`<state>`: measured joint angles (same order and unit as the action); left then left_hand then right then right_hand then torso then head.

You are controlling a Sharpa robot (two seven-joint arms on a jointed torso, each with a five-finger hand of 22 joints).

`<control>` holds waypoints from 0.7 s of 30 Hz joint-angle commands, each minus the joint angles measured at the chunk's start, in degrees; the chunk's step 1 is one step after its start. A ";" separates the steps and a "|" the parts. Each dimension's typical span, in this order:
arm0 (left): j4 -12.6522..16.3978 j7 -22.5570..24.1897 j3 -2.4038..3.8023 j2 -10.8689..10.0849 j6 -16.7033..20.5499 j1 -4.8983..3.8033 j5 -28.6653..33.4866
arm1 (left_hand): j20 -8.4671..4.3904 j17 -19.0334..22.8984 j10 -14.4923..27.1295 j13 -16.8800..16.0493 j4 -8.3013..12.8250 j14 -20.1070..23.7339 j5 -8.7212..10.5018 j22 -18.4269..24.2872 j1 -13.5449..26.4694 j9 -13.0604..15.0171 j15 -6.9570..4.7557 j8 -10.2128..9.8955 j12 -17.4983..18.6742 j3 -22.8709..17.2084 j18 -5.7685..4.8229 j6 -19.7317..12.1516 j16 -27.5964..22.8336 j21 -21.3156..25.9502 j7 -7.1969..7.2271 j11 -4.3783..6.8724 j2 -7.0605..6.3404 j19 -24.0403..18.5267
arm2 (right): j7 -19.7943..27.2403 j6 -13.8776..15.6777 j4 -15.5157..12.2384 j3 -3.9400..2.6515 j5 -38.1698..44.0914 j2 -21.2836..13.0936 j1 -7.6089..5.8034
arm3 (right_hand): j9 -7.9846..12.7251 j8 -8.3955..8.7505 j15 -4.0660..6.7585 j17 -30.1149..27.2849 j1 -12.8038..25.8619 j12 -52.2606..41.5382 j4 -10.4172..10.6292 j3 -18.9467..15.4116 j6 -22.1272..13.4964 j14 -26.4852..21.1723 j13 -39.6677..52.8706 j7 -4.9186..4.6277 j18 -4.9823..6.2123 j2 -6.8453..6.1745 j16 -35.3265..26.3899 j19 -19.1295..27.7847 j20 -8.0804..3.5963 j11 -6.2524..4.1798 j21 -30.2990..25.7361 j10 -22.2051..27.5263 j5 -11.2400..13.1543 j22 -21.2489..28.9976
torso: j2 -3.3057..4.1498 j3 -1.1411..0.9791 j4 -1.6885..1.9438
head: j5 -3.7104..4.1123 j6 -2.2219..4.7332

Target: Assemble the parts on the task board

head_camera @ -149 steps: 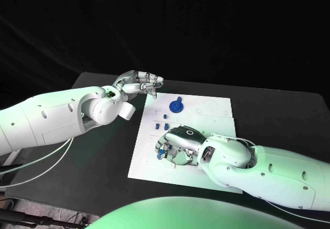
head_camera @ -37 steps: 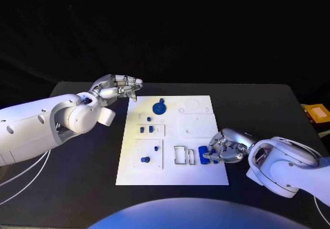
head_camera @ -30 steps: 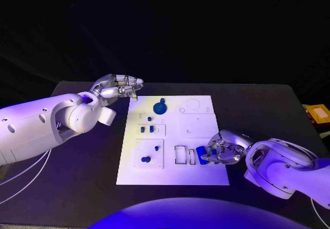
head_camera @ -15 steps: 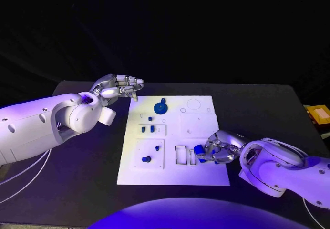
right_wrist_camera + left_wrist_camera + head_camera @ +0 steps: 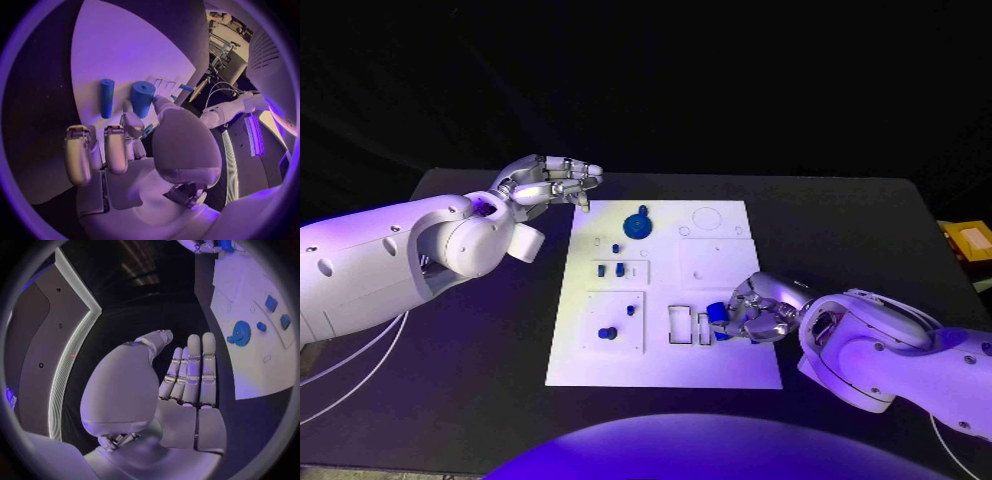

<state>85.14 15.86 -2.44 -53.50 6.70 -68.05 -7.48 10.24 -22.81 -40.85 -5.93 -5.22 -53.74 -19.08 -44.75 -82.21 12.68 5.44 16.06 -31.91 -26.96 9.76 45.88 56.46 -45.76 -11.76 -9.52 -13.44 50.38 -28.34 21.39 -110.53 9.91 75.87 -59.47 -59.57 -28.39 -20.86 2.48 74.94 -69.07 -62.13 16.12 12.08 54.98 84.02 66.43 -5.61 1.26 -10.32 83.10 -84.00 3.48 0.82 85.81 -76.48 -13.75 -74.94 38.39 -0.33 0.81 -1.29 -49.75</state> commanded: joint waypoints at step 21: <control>-0.01 -0.14 0.04 0.27 -1.03 -0.03 0.28 | 0.20 0.08 0.42 0.09 0.02 0.38 -0.18 0.05 0.05 -0.08 -0.17 -0.05 -0.34 0.31 0.76 -0.17 -0.24 0.25 -1.18 -0.15 0.69 -0.03 | -0.85 4.18 -0.53 0.20 -18.05 -0.63 -1.82 | -0.29 -1.39 1.16 3.84 -5.56 -4.13 -2.97 10.42 1.73 3.79 4.34 0.92 -0.62 -2.18 1.43 -4.85 -0.89 -0.71 1.33 -2.54 -13.97 -14.22 | -0.04 -0.02 -0.05 | 0.10 -0.07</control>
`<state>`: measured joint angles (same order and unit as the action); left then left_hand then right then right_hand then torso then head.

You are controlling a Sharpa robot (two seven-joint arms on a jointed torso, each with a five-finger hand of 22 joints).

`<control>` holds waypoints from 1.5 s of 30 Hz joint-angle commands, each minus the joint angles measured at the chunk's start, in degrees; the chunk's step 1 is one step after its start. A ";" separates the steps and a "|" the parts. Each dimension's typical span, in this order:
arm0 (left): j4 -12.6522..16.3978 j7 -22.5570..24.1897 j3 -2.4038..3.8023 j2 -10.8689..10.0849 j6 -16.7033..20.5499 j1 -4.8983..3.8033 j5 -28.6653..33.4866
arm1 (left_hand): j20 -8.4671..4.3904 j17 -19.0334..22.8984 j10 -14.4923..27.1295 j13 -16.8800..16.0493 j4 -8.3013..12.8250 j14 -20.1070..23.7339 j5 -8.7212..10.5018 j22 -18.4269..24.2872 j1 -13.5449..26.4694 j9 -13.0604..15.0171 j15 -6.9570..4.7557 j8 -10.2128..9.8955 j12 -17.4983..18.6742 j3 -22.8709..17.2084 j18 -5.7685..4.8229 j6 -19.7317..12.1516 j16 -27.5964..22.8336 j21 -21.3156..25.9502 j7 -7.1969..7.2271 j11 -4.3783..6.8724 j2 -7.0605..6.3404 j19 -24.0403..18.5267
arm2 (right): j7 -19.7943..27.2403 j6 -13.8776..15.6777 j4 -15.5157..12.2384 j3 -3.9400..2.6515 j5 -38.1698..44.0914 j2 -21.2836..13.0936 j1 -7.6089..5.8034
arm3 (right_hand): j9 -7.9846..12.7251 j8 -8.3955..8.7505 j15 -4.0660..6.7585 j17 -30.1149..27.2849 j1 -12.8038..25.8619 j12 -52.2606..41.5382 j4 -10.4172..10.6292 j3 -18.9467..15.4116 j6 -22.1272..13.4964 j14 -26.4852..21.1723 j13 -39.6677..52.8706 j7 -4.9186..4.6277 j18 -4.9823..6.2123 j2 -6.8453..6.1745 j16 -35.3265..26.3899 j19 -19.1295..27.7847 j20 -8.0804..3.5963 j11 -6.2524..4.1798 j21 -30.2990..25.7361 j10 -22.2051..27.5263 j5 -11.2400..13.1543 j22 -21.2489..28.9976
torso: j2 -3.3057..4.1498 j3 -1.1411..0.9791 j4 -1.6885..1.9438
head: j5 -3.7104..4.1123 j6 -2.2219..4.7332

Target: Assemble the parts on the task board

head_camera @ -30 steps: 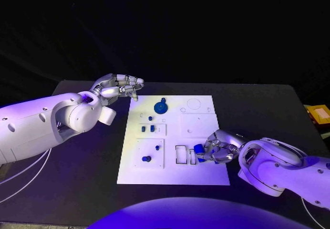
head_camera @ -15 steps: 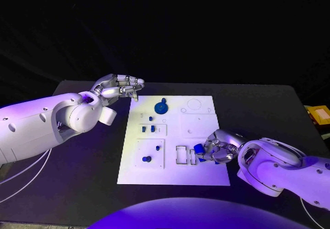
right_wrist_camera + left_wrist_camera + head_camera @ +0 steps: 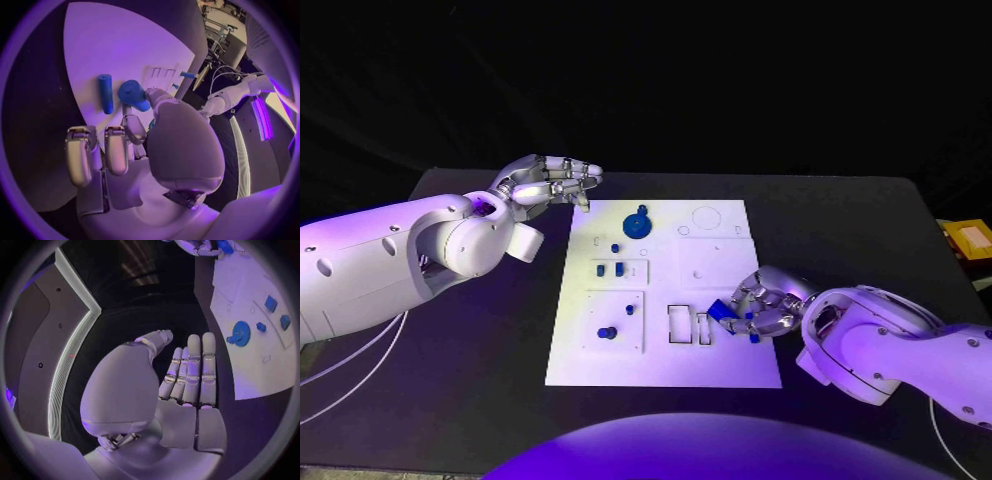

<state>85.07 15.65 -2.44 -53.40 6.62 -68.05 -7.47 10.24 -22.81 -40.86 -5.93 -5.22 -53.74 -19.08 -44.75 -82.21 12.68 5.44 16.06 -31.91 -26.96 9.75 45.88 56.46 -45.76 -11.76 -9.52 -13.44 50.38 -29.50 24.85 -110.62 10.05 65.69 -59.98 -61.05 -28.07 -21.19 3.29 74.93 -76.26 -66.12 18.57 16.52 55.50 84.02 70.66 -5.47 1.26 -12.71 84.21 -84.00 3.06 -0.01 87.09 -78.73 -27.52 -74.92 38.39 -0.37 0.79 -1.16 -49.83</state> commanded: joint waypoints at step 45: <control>0.27 -0.23 0.03 0.26 -1.50 -0.03 0.28 | 0.18 0.14 0.50 0.11 0.15 0.41 -0.23 0.03 -0.08 -0.08 -0.19 -0.01 -0.50 0.25 0.78 -0.18 -0.22 0.22 -1.18 -0.15 0.73 -0.01 | -0.59 -2.13 0.94 0.01 -9.15 7.06 -1.63 | -1.44 -1.82 0.26 4.01 7.11 -0.10 -3.81 6.42 0.87 3.79 0.52 0.78 -0.66 -0.53 0.36 -4.89 -0.40 0.20 0.24 -0.54 5.12 -14.28 | 0.04 0.02 0.01 | 0.02 -0.17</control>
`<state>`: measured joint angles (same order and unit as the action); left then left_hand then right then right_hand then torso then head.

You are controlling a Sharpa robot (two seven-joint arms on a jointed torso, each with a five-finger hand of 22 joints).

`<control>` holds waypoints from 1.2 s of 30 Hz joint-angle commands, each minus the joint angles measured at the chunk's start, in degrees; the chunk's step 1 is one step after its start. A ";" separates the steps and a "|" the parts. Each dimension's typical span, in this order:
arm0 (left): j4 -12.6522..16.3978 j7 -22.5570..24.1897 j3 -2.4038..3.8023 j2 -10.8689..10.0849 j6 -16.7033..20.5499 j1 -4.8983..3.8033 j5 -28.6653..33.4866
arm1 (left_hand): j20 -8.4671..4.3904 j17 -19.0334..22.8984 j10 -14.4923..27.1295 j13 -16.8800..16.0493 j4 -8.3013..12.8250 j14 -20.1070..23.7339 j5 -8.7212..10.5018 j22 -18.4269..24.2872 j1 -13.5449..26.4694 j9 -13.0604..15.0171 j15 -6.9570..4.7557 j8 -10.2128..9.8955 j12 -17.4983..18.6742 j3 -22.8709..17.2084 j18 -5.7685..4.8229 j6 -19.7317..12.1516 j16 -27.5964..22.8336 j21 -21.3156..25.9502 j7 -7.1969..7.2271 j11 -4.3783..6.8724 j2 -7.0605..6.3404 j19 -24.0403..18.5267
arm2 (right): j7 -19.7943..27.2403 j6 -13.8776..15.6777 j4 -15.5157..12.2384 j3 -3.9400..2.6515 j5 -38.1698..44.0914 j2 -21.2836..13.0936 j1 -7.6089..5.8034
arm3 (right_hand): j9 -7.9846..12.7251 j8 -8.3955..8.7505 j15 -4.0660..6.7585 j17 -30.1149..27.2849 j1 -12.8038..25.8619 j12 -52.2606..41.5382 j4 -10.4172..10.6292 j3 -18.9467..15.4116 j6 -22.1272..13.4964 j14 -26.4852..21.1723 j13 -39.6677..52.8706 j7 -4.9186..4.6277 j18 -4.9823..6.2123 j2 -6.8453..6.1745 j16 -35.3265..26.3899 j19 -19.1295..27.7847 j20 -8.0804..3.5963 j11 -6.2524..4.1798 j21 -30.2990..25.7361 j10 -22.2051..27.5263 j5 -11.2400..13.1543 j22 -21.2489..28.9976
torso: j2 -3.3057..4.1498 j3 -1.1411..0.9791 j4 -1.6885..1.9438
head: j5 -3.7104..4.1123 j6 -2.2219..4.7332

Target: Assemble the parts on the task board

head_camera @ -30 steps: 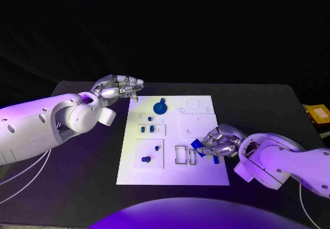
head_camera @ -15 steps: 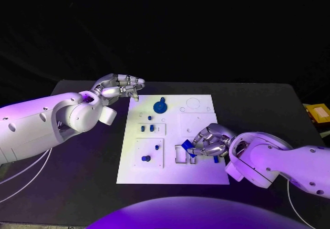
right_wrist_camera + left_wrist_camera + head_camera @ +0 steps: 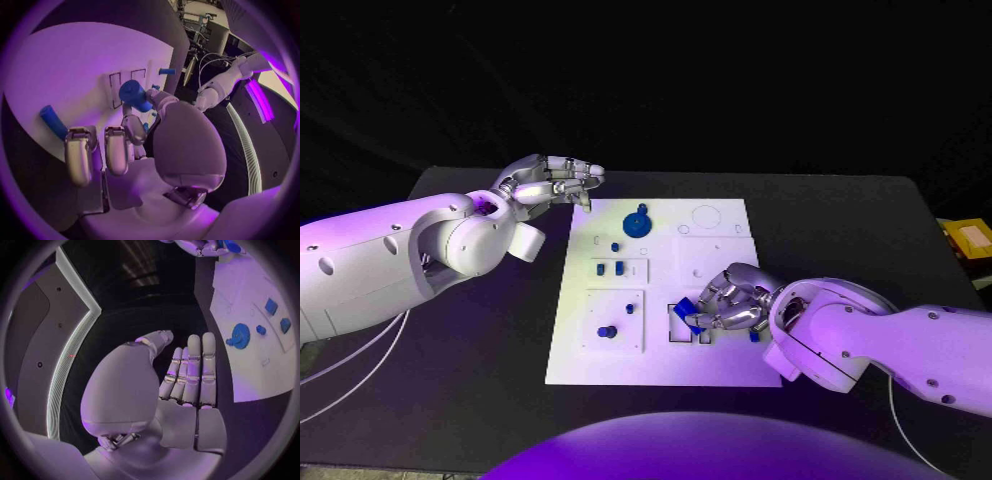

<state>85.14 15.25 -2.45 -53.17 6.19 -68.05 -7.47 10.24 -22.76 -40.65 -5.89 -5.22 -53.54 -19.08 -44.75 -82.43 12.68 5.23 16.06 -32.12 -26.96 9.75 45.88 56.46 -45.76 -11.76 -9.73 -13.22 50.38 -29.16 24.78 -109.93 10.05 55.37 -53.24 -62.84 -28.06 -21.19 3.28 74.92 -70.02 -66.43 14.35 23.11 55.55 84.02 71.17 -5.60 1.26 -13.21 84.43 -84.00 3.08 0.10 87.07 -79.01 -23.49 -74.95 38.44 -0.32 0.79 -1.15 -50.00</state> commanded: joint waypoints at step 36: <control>0.32 -0.17 0.04 -0.21 -1.18 -0.05 0.26 | 0.18 0.12 0.38 0.09 0.19 0.22 -0.23 0.02 0.14 -0.09 0.03 0.00 -0.38 0.24 0.77 -0.20 -0.20 0.20 -1.19 0.05 0.53 -0.01 | -0.85 -3.59 0.82 0.02 3.47 1.06 0.45 | -2.72 -3.26 0.38 3.62 12.54 1.24 2.33 -10.87 0.45 3.69 -0.07 1.24 -0.54 0.78 -0.20 -4.67 -0.48 -0.04 -0.25 -0.06 7.14 -14.10 | -0.02 -0.09 -0.07 | -0.16 0.00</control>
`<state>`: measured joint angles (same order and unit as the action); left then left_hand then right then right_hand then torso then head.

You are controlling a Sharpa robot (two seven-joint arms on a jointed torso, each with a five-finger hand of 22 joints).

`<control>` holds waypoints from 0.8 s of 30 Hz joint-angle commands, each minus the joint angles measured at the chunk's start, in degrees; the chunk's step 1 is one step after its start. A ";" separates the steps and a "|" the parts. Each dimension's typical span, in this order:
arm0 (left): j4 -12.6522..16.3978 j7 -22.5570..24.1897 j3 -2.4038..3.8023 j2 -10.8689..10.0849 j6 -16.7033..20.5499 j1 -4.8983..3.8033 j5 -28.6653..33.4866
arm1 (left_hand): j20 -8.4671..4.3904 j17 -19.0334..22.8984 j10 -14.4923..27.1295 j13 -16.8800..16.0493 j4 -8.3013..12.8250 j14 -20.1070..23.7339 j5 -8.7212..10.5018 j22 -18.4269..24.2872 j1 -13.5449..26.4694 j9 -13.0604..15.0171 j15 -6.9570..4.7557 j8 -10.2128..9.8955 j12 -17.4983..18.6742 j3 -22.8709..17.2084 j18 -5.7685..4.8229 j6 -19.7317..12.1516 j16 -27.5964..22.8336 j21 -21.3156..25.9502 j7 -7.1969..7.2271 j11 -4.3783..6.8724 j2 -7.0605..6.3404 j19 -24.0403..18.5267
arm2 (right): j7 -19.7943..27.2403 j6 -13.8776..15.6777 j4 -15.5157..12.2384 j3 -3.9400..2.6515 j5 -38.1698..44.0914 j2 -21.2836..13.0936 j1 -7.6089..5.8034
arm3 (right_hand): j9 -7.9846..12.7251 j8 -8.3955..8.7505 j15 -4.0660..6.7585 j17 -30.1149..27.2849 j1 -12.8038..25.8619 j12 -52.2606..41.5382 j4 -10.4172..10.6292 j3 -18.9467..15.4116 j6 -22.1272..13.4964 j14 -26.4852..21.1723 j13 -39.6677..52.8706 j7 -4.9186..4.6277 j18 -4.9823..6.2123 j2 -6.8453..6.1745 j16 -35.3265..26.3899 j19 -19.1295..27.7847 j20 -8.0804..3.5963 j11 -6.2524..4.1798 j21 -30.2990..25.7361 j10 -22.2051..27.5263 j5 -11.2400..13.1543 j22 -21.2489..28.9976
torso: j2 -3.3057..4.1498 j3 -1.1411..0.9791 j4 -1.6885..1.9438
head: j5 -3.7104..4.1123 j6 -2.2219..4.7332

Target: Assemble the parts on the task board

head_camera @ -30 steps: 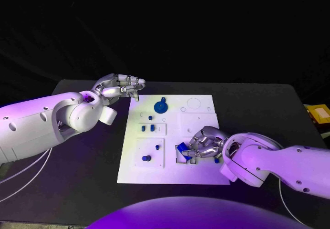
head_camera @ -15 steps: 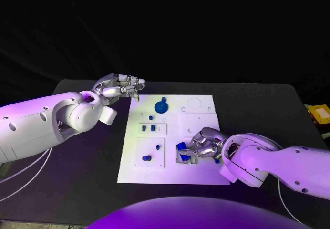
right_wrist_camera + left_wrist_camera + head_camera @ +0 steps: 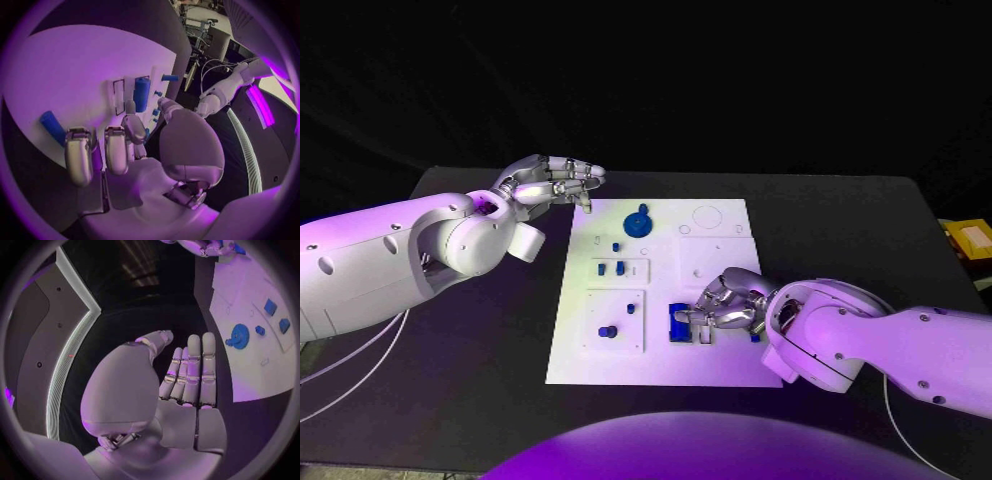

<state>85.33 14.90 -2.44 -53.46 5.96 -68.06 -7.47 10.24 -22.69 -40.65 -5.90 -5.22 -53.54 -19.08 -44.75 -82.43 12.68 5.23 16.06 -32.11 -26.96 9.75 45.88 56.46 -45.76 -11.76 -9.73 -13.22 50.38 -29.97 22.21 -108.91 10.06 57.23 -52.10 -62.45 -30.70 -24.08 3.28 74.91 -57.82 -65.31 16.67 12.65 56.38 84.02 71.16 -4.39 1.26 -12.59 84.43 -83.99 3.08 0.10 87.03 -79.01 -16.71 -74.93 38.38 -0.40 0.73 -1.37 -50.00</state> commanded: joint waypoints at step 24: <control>0.05 0.57 0.03 0.11 -0.96 -0.03 0.26 | 0.19 0.10 0.48 0.12 0.18 0.23 -0.23 0.00 0.19 -0.11 0.04 0.01 -0.52 0.23 0.77 -0.25 -0.18 0.20 -1.21 0.03 0.60 -0.01 | 9.60 1.77 -3.32 -0.01 14.07 -11.87 -0.89 | -0.01 -0.29 0.36 3.34 -11.88 0.63 -2.64 1.65 -1.16 3.62 -0.04 -0.13 -0.49 2.50 -0.49 -4.56 -0.46 0.00 -0.48 0.15 2.18 -14.04 | -0.03 -0.03 -0.06 | 0.97 0.00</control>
<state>85.28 14.87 -2.45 -53.45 5.88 -68.06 -7.47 10.24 -22.64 -40.65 -5.86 -5.22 -53.54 -19.08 -44.75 -82.43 12.63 5.23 16.06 -32.43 -26.96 9.76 45.88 56.46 -45.76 -11.76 -9.72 -13.22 50.38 -22.83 23.35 -111.89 10.02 65.06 -63.49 -63.34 -30.78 -24.59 3.28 74.90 -69.25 -64.87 14.05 14.16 55.48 84.02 71.17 -4.48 1.27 -9.96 84.08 -83.99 3.08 0.10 86.76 -79.01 -14.51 -74.91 38.35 -0.40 0.73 -0.48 -50.01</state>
